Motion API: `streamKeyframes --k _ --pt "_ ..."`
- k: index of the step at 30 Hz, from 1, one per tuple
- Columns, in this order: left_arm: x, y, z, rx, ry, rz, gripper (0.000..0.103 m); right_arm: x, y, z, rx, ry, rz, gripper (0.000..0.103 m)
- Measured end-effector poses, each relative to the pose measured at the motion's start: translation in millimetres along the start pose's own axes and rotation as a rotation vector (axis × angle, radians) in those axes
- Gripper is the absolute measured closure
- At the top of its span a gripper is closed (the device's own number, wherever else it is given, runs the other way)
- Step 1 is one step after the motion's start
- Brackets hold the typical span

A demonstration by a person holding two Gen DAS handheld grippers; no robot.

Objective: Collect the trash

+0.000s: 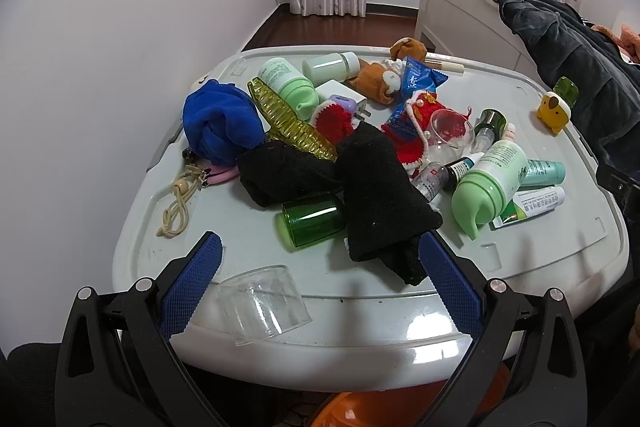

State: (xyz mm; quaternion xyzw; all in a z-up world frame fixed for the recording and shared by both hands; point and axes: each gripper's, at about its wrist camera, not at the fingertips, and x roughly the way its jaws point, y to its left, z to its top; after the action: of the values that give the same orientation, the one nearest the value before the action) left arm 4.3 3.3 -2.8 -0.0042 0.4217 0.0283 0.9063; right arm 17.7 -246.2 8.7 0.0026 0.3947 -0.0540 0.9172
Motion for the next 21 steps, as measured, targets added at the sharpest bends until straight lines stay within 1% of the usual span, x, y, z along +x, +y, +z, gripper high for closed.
streamKeyframes --k 16,18,21 --pt "1 0 -1 0.008 -0.005 0.006 0.007 1 0 1 0.002 0.005 -0.001 0.005" --pt "0 0 -1 0.011 -0.003 0.003 0.007 4 -2 3 0.007 0.016 0.01 0.005" --pt "-1 1 -2 0.006 0.003 -0.004 0.007 10 -11 15 0.038 0.034 0.029 0.005"
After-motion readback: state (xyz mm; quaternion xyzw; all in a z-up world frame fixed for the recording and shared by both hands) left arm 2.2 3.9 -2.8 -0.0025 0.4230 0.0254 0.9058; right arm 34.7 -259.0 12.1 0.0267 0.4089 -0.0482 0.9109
